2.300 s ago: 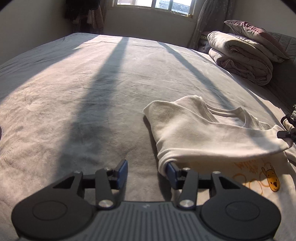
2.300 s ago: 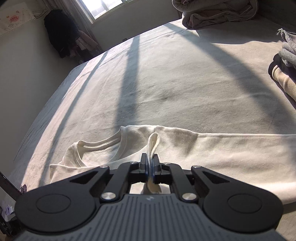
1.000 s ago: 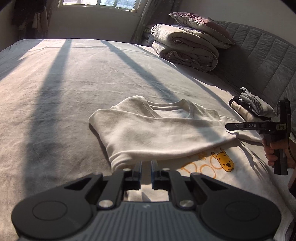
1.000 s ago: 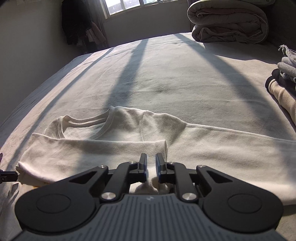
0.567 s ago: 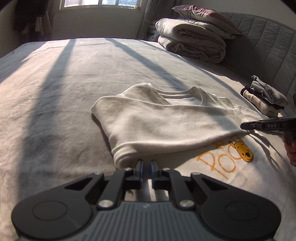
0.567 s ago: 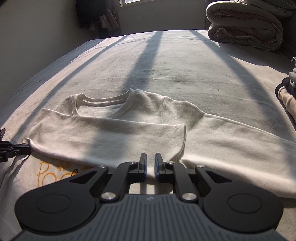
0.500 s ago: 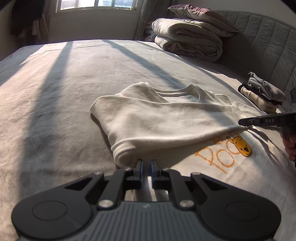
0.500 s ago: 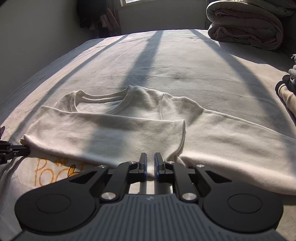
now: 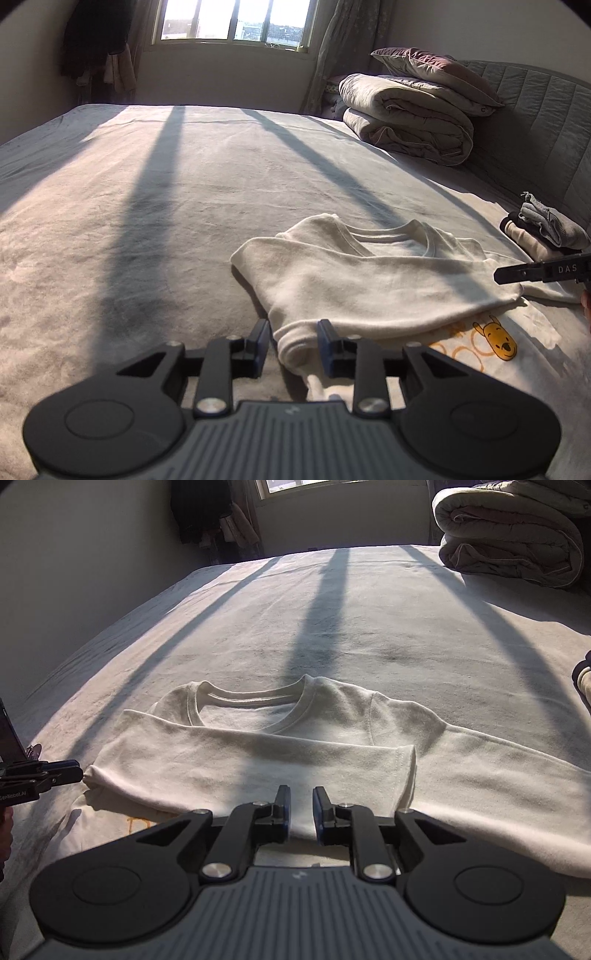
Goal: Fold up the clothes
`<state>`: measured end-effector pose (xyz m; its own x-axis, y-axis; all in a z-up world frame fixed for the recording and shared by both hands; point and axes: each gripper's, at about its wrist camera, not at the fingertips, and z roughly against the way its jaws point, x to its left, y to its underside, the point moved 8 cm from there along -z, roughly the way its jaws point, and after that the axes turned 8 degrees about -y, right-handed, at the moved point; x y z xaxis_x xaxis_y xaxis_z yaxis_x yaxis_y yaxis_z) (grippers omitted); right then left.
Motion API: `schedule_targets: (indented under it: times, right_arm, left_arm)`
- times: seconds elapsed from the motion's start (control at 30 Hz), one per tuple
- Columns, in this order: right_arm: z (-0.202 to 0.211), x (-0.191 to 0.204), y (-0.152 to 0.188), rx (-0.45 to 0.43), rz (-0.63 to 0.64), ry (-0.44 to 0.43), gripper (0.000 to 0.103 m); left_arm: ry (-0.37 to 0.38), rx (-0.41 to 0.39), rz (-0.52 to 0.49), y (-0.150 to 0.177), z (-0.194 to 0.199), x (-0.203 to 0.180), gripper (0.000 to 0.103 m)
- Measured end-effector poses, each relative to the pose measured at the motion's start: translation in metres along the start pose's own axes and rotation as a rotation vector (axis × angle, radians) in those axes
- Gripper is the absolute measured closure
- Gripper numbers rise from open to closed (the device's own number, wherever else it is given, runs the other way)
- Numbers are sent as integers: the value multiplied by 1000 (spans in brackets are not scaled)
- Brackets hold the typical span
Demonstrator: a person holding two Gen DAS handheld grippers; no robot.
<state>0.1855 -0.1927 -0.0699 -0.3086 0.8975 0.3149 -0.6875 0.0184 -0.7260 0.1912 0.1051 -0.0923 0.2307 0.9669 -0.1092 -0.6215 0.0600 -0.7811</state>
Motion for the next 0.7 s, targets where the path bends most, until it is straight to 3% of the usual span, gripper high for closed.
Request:
schedule_targets:
  times: [0.03, 0.1, 0.33, 0.5, 0.6, 0.67, 0.7]
  right_arm:
    - [-6, 12, -6, 2, 15, -27, 64]
    - [-21, 39, -18, 2, 40, -92, 58]
    - [-92, 125, -55, 62, 126, -229, 58]
    - [-146, 162, -69, 118, 229, -227, 58]
    - [-175, 173, -69, 169, 268, -207, 59]
    - [-190, 177, -63, 211, 304, -187, 71]
    - [-195, 178, -60, 223, 324, -178, 99]
  left_arm:
    - [-5, 2, 15, 0, -2, 1, 73]
    - [-14, 7, 45, 0, -6, 4, 73]
    - [89, 101, 362, 7, -21, 24, 74]
    - [98, 142, 444, 13, -29, 27, 83]
    - [95, 146, 434, 16, -28, 25, 87]
    - [85, 137, 408, 17, -26, 21, 89]
    - [79, 131, 394, 19, -25, 20, 90]
